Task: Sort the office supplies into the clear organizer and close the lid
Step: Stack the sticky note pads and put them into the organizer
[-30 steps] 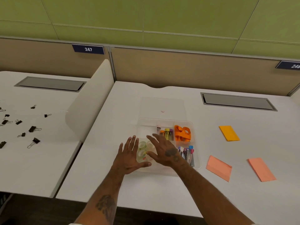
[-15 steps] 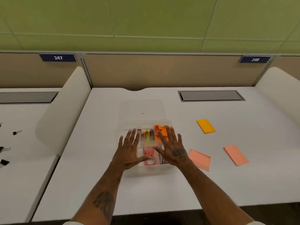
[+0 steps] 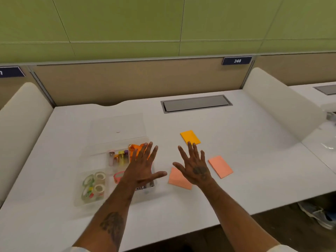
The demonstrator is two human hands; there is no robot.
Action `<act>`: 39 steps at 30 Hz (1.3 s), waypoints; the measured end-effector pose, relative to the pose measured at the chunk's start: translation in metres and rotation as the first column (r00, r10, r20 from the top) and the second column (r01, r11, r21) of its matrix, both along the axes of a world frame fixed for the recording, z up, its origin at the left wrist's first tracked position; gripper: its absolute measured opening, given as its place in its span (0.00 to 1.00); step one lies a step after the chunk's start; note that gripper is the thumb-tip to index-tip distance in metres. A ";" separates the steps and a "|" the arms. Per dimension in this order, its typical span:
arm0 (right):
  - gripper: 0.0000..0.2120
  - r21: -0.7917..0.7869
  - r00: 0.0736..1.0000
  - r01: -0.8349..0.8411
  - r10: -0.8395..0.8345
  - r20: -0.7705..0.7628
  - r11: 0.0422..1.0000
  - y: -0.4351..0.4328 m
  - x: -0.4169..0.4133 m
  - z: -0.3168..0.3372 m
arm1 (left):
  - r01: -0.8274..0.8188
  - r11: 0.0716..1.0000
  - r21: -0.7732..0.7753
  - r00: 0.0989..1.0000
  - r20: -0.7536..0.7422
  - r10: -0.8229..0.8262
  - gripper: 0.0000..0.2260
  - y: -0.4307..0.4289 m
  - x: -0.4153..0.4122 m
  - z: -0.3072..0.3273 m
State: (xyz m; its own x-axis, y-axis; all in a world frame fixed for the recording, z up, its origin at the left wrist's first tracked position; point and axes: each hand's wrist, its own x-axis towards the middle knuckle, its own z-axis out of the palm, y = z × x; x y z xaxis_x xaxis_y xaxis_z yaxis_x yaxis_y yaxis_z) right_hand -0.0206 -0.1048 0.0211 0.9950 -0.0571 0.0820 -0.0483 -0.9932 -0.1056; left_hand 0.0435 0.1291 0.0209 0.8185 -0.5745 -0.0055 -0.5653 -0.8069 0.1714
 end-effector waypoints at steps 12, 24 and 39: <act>0.34 0.083 0.992 0.069 -0.059 -0.111 0.994 -0.103 -0.019 -0.031 | 0.044 0.998 0.039 0.994 -0.102 -0.040 0.43 -0.103 -0.019 -0.021; 0.32 0.104 0.891 0.382 -0.337 -0.305 0.918 -0.143 -0.023 -0.053 | 0.148 0.971 0.188 0.950 -0.299 -0.087 0.44 -0.118 -0.019 -0.033; 0.43 0.353 0.742 0.639 -0.426 -0.518 0.683 -0.161 -0.002 -0.047 | 0.090 0.969 0.231 0.936 -0.353 -0.003 0.40 -0.125 -0.019 -0.034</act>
State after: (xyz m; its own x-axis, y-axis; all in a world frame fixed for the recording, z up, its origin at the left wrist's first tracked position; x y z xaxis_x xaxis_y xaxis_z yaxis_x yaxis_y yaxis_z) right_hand -0.0228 -0.2657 -0.0257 0.7181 -0.5115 -0.4719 -0.6921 -0.5955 -0.4078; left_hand 0.0241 0.0042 -0.0136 0.7122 -0.5577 -0.4263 -0.5431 -0.8225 0.1689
